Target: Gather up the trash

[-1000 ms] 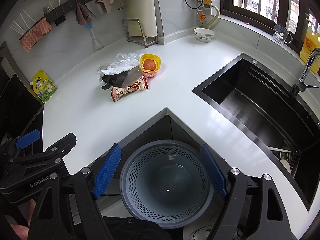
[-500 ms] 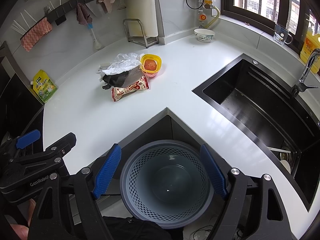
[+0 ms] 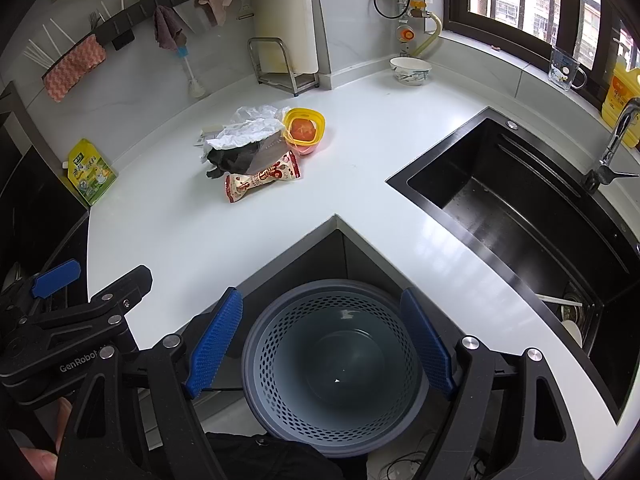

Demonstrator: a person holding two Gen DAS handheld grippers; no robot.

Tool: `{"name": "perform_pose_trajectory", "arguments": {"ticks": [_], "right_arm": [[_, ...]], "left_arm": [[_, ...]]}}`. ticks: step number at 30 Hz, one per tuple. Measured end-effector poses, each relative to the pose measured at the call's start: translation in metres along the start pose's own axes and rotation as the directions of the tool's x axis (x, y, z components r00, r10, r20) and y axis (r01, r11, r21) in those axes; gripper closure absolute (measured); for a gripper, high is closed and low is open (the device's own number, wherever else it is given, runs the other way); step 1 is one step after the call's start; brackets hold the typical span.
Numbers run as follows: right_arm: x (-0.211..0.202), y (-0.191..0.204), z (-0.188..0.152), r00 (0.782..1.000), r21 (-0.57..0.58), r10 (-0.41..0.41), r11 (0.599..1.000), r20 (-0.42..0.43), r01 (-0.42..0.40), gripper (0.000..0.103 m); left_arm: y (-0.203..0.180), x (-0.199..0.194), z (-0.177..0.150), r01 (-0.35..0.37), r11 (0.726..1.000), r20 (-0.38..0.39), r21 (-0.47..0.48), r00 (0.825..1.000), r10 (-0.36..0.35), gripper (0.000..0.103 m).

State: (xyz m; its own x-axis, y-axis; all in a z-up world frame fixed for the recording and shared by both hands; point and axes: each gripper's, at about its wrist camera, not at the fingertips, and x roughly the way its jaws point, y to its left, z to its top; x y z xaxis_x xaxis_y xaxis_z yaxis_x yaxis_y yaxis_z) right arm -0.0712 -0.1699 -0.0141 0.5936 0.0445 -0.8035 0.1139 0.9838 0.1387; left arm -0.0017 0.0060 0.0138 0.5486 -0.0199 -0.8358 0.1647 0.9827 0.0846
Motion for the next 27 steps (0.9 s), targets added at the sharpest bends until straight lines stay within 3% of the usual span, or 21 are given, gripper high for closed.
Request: {"name": "perform_pose_trajectory", "arguments": {"ticks": [14, 27], "right_arm": [[0.002, -0.006, 0.001, 1.0, 0.011, 0.003, 1.0, 0.002, -0.003, 0.025], [0.004, -0.052, 0.006, 0.998, 0.021, 0.03, 0.999, 0.046, -0.031, 0.025]], "left_arm": [[0.005, -0.001, -0.001, -0.012, 1.0, 0.007, -0.026, 1.0, 0.012, 0.006], [0.004, 0.003, 0.006, -0.014, 0.994, 0.016, -0.11, 1.0, 0.016, 0.006]]}}
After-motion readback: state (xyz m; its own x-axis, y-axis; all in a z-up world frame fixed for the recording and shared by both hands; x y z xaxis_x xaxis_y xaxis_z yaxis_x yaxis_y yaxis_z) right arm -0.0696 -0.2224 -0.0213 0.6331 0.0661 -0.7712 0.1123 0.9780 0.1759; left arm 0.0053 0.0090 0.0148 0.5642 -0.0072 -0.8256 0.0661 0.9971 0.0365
